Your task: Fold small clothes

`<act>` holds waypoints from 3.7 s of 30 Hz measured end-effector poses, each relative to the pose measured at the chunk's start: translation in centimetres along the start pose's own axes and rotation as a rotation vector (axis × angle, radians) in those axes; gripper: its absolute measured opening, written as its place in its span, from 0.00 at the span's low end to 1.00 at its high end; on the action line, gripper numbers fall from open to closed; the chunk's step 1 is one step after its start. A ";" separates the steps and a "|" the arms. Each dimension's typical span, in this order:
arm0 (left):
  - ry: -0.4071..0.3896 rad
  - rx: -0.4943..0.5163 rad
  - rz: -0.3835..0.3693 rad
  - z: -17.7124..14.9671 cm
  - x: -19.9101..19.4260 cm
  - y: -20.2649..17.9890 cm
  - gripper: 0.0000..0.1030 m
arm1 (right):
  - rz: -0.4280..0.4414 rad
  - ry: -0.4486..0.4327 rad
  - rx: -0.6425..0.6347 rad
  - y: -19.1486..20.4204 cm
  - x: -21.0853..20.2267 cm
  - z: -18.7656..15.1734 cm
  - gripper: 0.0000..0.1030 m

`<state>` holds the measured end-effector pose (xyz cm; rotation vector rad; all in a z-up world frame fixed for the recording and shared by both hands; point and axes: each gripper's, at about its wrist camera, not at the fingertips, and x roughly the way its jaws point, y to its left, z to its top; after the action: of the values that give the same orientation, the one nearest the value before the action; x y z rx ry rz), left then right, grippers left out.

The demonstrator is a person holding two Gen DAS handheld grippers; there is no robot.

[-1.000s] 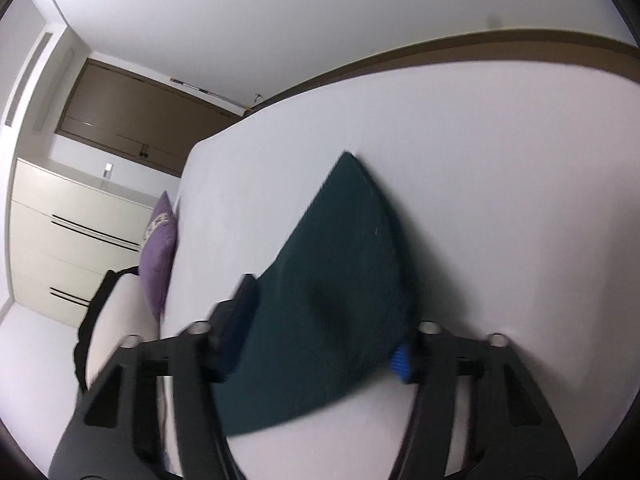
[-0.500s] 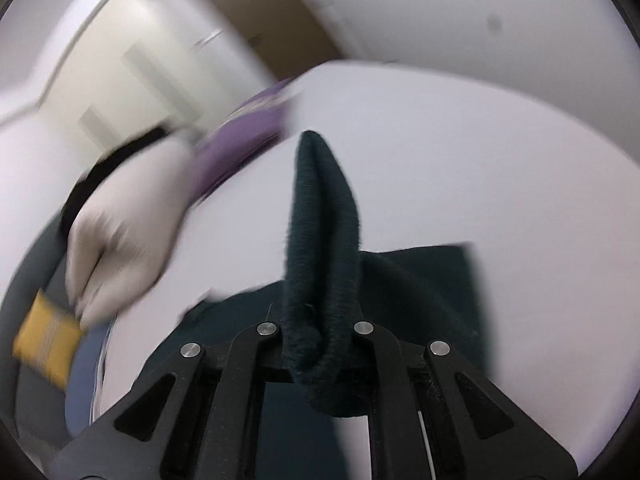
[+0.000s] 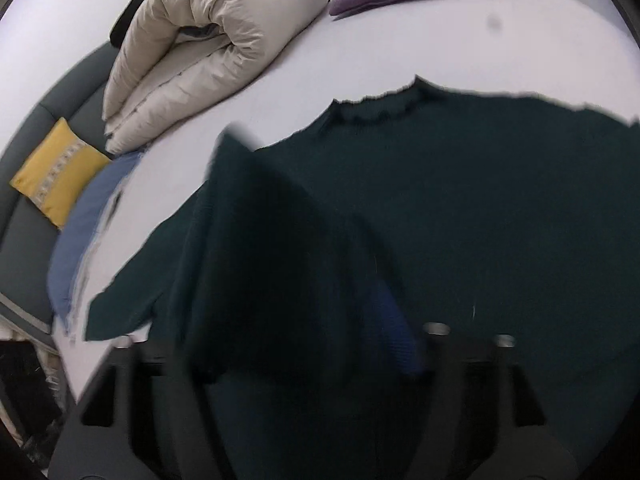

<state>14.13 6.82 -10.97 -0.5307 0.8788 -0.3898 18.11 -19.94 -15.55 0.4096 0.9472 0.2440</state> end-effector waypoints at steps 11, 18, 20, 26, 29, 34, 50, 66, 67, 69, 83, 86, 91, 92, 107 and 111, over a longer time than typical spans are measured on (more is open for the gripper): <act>0.114 0.155 0.158 3.9 9.5 -7.6 0.92 | 0.025 -0.139 0.077 -10.2 -15.0 0.1 0.64; 0.184 0.174 0.306 5.2 14.7 -6.8 0.62 | -0.031 -0.174 0.202 -18.7 -16.8 1.2 0.63; 0.187 0.205 0.336 5.5 15.3 -7.1 0.52 | -0.058 -0.203 0.255 -21.1 -16.7 2.4 0.57; 0.190 0.242 0.319 6.8 15.2 -7.5 0.12 | -0.199 -0.159 0.277 -25.9 -14.7 6.9 0.41; 0.169 0.280 0.323 6.6 15.0 -7.9 0.12 | -0.239 -0.104 0.235 -26.7 -12.3 8.3 0.29; 0.111 0.314 0.305 7.3 14.8 -8.8 0.11 | -0.285 -0.105 0.172 -26.9 -12.1 8.9 0.06; 0.034 0.327 0.316 7.1 17.2 -6.5 0.35 | -0.217 -0.163 0.267 -29.6 -12.8 7.7 0.15; 0.079 0.335 0.319 5.2 15.5 -6.6 0.14 | -0.302 -0.168 0.198 -25.1 -14.6 4.3 0.18; 0.082 0.325 0.311 5.2 15.4 -6.5 0.09 | -0.362 -0.181 0.192 -24.6 -15.2 4.3 0.18; 0.077 0.308 0.302 5.1 14.9 -6.6 0.08 | -0.353 -0.191 0.167 -23.8 -15.9 4.1 0.18; 0.082 0.224 0.279 5.1 13.9 -5.3 0.40 | -0.448 -0.136 0.047 -22.8 -12.6 3.1 0.42; -0.016 0.183 0.273 5.6 9.5 -4.9 0.65 | -0.447 -0.174 0.103 -22.6 -14.8 2.7 0.42; -0.133 0.062 0.235 4.8 0.1 0.5 0.75 | -0.326 -0.282 0.094 -19.4 -19.4 0.8 0.44; -0.149 -0.005 0.242 4.4 -1.9 2.9 0.75 | -0.294 -0.282 0.083 -18.4 -19.7 0.3 0.45; -0.442 -0.874 0.101 0.0 -13.4 26.4 0.75 | 0.192 -0.058 0.093 -4.9 -15.0 -8.0 0.64; -0.491 -0.902 0.097 1.1 -12.9 27.6 0.75 | 0.196 -0.063 0.105 -3.8 -15.1 -8.5 0.64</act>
<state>10.44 36.08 -18.53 -1.3414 0.5587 0.2582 2.64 -27.06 -10.58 0.6052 0.8607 0.3587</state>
